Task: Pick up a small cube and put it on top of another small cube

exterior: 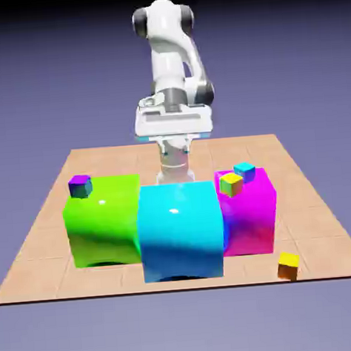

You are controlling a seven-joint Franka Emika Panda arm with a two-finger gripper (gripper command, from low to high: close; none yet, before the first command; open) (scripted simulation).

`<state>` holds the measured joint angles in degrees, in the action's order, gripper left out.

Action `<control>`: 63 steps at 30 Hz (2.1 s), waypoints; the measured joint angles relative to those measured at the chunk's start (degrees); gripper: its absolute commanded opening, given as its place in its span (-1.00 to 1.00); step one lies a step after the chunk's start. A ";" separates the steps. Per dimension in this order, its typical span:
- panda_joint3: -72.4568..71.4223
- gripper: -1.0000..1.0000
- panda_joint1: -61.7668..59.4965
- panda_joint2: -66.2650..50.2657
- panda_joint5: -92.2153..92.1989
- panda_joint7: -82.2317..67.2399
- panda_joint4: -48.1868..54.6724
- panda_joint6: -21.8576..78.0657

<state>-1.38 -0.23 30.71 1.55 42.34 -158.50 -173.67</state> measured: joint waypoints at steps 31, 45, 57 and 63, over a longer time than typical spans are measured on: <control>3.62 0.00 25.73 -64.22 -19.68 35.50 56.23 49.13; -13.48 -1.00 13.21 -74.44 -9.00 46.46 56.33 42.92; 5.26 -1.00 28.70 -67.47 -22.95 38.39 58.30 52.72; 13.57 -1.00 24.17 -57.10 -15.72 30.64 57.44 56.61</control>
<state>12.19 23.94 -26.39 -14.17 72.98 -101.06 -117.05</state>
